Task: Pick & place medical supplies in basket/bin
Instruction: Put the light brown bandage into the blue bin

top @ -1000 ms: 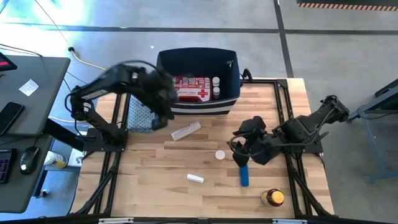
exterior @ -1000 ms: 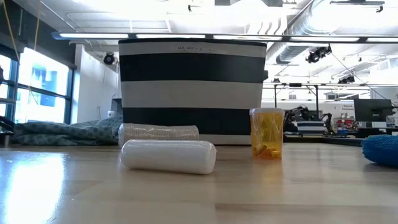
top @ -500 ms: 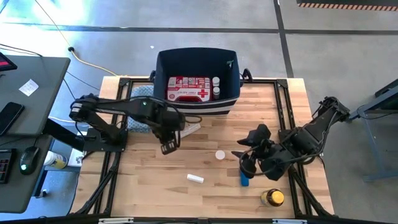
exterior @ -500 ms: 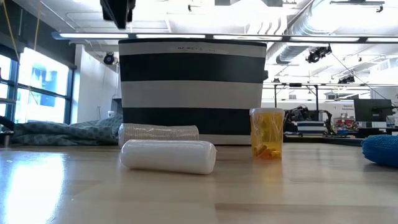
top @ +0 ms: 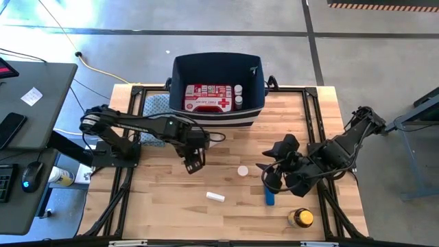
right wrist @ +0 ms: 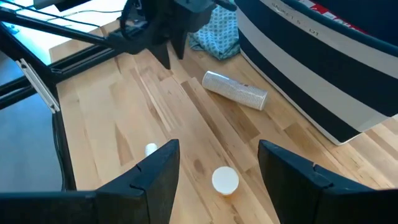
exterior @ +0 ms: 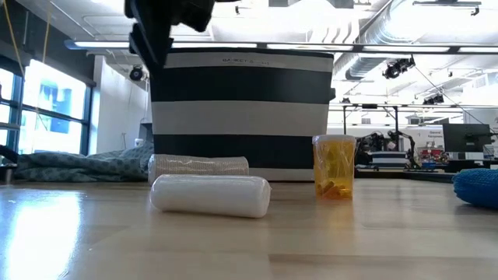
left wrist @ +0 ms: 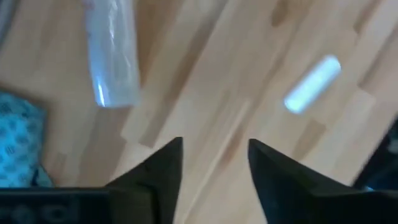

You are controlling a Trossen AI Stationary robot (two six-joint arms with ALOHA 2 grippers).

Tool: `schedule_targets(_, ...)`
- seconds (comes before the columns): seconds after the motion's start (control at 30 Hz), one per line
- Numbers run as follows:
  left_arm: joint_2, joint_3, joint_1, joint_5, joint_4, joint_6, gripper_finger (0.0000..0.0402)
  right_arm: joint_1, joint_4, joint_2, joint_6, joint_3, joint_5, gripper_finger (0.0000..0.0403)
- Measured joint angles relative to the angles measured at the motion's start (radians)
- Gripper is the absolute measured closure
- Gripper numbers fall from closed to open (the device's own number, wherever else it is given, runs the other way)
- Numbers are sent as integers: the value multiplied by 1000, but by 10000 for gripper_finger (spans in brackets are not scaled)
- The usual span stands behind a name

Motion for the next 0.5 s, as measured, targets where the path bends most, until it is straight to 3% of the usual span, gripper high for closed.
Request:
schedule_targets(0.13, 29, 0, -8, -94, 22, 0, 149, 0, -16, 0, 2, 0, 1, 195)
schedule_targets(0.27, 61, -1, -22, -188, 53, 27, 141, 0, -38, 0, 36, 0, 0, 195)
schedule_targets(0.5, 129, 3, -26, -146, 178, 125, 158, 1, -43, 0, 40, -1, 20, 195)
